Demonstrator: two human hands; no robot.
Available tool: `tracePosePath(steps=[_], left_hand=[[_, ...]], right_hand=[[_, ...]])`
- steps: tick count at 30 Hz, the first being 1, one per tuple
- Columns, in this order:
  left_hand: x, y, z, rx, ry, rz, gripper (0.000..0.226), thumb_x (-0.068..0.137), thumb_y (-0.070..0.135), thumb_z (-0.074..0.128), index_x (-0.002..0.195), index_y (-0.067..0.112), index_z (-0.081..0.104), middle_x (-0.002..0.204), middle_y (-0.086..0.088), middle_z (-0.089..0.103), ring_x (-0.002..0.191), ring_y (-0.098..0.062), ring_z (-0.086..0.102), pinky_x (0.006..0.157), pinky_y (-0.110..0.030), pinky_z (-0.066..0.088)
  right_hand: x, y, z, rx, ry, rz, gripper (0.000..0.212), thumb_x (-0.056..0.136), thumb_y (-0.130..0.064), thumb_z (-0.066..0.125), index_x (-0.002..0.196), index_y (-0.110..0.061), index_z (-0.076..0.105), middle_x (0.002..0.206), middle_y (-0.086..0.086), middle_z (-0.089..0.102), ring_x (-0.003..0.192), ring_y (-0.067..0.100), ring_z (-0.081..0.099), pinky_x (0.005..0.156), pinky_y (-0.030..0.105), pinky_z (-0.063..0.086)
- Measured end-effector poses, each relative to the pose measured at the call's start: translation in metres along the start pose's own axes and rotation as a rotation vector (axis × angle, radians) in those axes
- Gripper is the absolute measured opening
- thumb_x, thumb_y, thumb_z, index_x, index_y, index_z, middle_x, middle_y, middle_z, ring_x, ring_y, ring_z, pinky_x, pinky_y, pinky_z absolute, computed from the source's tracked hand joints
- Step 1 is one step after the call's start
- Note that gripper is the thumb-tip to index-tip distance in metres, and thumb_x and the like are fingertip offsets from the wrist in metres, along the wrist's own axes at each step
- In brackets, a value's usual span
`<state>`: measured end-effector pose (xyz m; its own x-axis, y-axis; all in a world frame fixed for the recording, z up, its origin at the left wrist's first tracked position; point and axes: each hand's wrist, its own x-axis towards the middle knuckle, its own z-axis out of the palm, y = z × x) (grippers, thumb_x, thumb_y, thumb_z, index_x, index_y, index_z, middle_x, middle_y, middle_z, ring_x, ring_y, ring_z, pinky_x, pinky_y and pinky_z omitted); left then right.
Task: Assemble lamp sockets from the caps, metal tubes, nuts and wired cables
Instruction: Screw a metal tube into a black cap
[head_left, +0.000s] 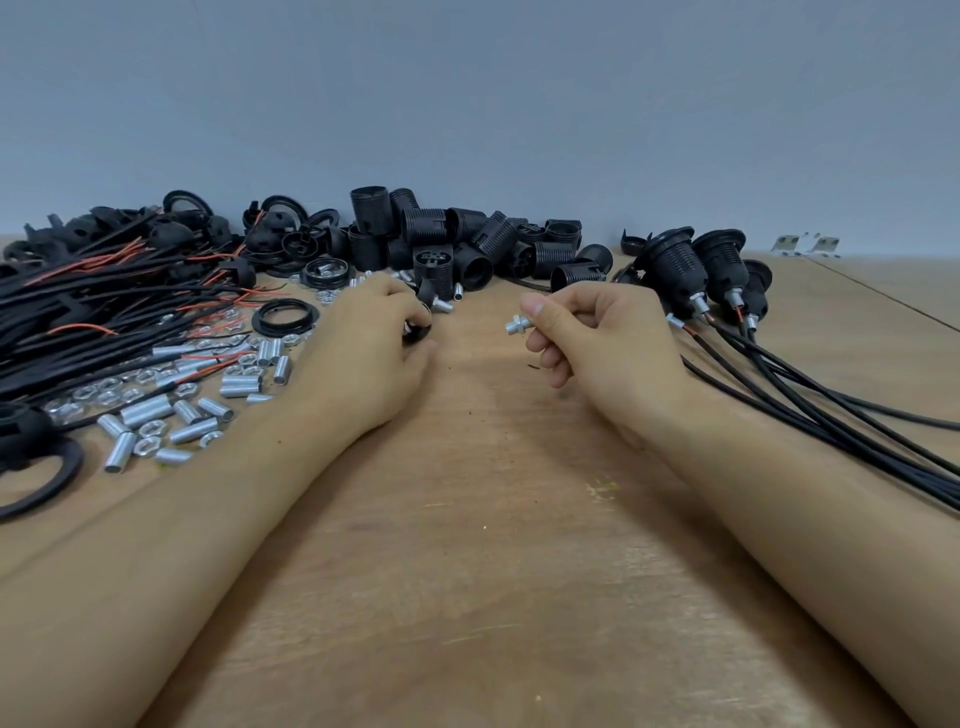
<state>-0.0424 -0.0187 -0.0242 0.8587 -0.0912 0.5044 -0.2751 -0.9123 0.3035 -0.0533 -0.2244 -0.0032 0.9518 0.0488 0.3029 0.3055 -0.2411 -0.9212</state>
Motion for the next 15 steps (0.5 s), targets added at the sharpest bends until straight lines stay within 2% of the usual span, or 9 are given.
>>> tracePosePath(steps=[2, 4, 5, 7, 9, 11, 13, 15], left_hand=[[0.0, -0.001, -0.003, -0.027, 0.035, -0.024, 0.007, 0.088, 0.016, 0.071, 0.095, 0.017, 0.074, 0.115, 0.0, 0.062, 0.108, -0.022, 0.058, 0.091, -0.029, 0.04], [0.0, 0.0, -0.004, -0.071, 0.083, -0.017, 0.006, 0.088, 0.013, 0.071, 0.091, 0.017, 0.074, 0.112, 0.0, 0.064, 0.104, -0.021, 0.06, 0.091, -0.035, 0.046], [0.001, 0.002, -0.005, -0.154, 0.142, -0.008, 0.007, 0.088, 0.011, 0.071, 0.09, 0.017, 0.074, 0.11, 0.001, 0.065, 0.102, -0.018, 0.062, 0.09, -0.035, 0.05], [0.0, 0.011, -0.01, -0.497, 0.248, -0.054, 0.012, 0.089, 0.01, 0.071, 0.087, 0.022, 0.071, 0.109, 0.006, 0.067, 0.097, -0.009, 0.066, 0.085, -0.027, 0.054], [-0.001, 0.022, -0.014, -0.945, 0.208, -0.135, 0.013, 0.09, 0.008, 0.071, 0.087, 0.021, 0.069, 0.111, 0.0, 0.07, 0.098, -0.011, 0.07, 0.085, -0.027, 0.056], [-0.005, 0.029, -0.013, -1.256, 0.1, -0.184, 0.004, 0.087, 0.009, 0.07, 0.09, 0.012, 0.069, 0.111, -0.012, 0.071, 0.103, -0.023, 0.07, 0.086, -0.033, 0.056], [-0.009, 0.031, -0.012, -1.386, 0.024, -0.224, 0.015, 0.081, 0.012, 0.069, 0.093, 0.004, 0.068, 0.11, -0.021, 0.07, 0.103, -0.03, 0.069, 0.087, -0.034, 0.056], [-0.009, 0.031, -0.013, -1.398, -0.012, -0.241, 0.02, 0.078, 0.013, 0.068, 0.094, 0.001, 0.066, 0.108, -0.023, 0.07, 0.103, -0.031, 0.069, 0.088, -0.035, 0.056]], right_hand=[[0.0, 0.0, 0.0, 0.057, -0.022, 0.037, 0.016, 0.092, -0.019, 0.069, 0.079, -0.01, 0.07, 0.061, -0.002, 0.066, 0.055, 0.009, 0.059, 0.05, 0.022, 0.05], [0.0, 0.0, -0.001, 0.111, -0.031, 0.045, 0.01, 0.091, -0.014, 0.07, 0.082, -0.01, 0.071, 0.064, 0.001, 0.067, 0.058, 0.011, 0.06, 0.054, 0.023, 0.053], [0.0, 0.0, -0.001, 0.125, -0.034, 0.035, 0.006, 0.09, -0.011, 0.07, 0.084, -0.009, 0.072, 0.067, 0.003, 0.068, 0.059, 0.011, 0.061, 0.057, 0.024, 0.055], [0.0, -0.002, -0.002, 0.138, -0.031, -0.006, 0.006, 0.089, -0.007, 0.07, 0.088, -0.011, 0.073, 0.076, 0.008, 0.07, 0.064, 0.012, 0.064, 0.064, 0.026, 0.058], [0.0, -0.005, -0.002, 0.181, -0.026, -0.05, 0.009, 0.088, -0.003, 0.07, 0.091, -0.012, 0.073, 0.08, 0.009, 0.072, 0.067, 0.013, 0.066, 0.066, 0.023, 0.057], [0.0, -0.008, -0.003, 0.224, -0.021, -0.089, 0.011, 0.086, -0.003, 0.072, 0.093, -0.011, 0.071, 0.077, 0.007, 0.072, 0.067, 0.014, 0.068, 0.067, 0.022, 0.055], [0.0, -0.009, -0.003, 0.248, -0.02, -0.129, 0.011, 0.084, -0.002, 0.074, 0.09, -0.011, 0.072, 0.075, 0.006, 0.073, 0.067, 0.015, 0.07, 0.067, 0.022, 0.056], [-0.001, -0.009, -0.003, 0.262, -0.016, -0.154, 0.011, 0.082, -0.001, 0.076, 0.089, -0.01, 0.073, 0.074, 0.006, 0.073, 0.066, 0.016, 0.07, 0.067, 0.021, 0.056]])
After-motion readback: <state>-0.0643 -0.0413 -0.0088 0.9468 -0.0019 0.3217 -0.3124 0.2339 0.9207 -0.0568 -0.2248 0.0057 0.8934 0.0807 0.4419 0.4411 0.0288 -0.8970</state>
